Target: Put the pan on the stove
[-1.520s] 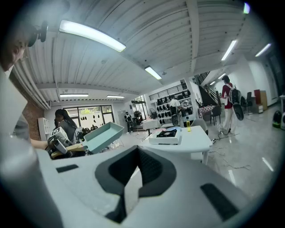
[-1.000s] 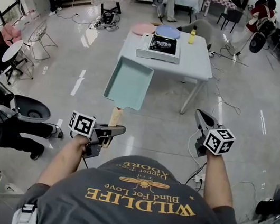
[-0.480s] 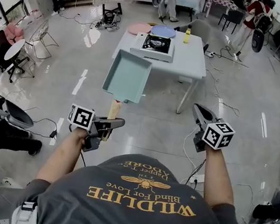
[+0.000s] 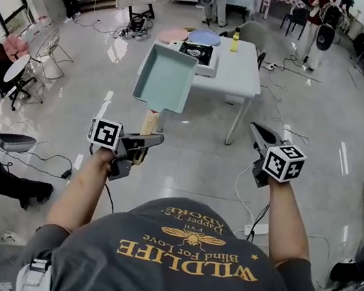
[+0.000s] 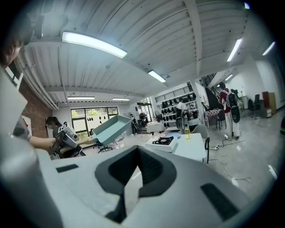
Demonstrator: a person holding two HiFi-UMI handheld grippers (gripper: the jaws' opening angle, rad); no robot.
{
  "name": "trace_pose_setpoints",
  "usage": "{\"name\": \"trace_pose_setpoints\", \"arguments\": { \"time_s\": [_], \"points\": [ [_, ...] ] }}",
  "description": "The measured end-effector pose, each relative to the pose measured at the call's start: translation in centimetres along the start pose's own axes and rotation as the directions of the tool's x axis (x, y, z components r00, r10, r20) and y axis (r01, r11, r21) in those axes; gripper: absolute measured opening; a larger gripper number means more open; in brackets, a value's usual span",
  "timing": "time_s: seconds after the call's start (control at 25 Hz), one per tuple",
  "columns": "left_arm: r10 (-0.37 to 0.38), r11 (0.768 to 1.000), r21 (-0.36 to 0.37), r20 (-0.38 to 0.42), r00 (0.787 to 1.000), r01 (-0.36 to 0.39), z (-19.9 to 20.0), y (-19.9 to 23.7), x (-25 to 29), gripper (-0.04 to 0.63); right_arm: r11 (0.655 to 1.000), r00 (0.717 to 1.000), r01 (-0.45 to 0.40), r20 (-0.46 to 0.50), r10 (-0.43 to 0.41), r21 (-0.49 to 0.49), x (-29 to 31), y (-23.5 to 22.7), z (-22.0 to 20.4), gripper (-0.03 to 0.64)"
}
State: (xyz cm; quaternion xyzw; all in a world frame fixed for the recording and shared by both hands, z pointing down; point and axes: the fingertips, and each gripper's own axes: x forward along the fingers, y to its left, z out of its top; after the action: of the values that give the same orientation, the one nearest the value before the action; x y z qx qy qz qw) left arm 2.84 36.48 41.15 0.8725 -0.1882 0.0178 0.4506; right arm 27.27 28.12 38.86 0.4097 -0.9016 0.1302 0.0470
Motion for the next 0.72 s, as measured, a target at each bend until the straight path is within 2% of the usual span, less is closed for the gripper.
{"name": "trace_pose_setpoints", "arguments": {
  "time_s": [0.24, 0.4, 0.52, 0.72],
  "points": [
    [-0.04, 0.999, -0.006, -0.015, 0.999, 0.04, 2.1, 2.1, 0.2, 0.054, 1.0, 1.0, 0.023, -0.007, -0.023, -0.001, 2.4, -0.8, 0.3, -0.002],
    [-0.084, 0.996, -0.014, -0.038, 0.996, 0.084, 4.2, 5.6, -0.6, 0.055, 0.998, 0.998, 0.058, -0.015, -0.058, -0.001, 5.9, -1.2, 0.1, -0.002],
    [-0.132, 0.991, -0.004, -0.058, 0.99, 0.132, 7.3, 9.1, -1.4, 0.055, 0.996, 0.996, 0.087, -0.007, -0.087, 0.001, 10.4, -1.6, 0.7, -0.002],
    [-0.188, 0.98, -0.08, -0.089, 0.978, 0.181, 13.8, 14.5, -4.5, 0.055, 0.992, 0.992, 0.124, 0.005, -0.124, 0.027, 20.0, -1.4, 2.7, -0.002]
  ]
}}
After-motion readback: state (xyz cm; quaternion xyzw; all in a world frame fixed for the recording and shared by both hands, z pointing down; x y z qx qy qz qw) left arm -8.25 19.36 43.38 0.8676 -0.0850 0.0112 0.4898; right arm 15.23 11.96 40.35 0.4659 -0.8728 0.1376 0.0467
